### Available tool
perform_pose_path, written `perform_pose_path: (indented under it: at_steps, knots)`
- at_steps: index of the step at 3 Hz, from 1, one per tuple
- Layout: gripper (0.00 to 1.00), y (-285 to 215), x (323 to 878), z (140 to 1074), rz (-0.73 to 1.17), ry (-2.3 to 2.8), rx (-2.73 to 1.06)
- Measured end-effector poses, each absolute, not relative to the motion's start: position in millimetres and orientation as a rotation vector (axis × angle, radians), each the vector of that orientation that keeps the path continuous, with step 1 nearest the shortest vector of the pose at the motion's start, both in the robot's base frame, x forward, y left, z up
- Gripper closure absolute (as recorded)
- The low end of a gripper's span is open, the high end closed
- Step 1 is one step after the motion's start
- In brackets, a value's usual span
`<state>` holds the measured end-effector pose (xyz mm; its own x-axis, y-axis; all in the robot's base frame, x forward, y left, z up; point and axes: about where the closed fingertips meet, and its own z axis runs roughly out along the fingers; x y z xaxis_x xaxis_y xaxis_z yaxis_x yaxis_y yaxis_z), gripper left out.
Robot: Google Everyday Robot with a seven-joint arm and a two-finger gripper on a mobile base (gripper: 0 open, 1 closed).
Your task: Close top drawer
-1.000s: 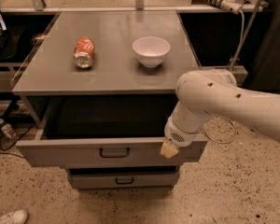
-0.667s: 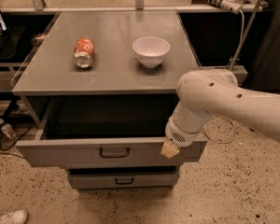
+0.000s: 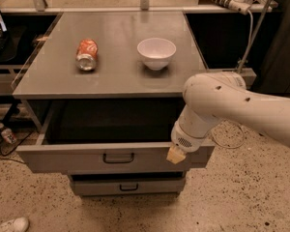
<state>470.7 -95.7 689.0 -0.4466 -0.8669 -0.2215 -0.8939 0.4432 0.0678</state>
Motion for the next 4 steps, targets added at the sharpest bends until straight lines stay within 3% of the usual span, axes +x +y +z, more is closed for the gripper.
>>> perform_pose_path:
  at_steps: [1, 2, 3, 4]
  knots:
    - [0.11, -95.7, 470.7, 689.0, 0.262, 2.535, -1.559]
    - [0.00, -95.7, 470.7, 689.0, 0.262, 2.535, -1.559]
    - [0.00, -95.7, 470.7, 689.0, 0.262, 2.535, -1.559]
    - [0.19, -95.7, 470.7, 689.0, 0.262, 2.535, -1.559]
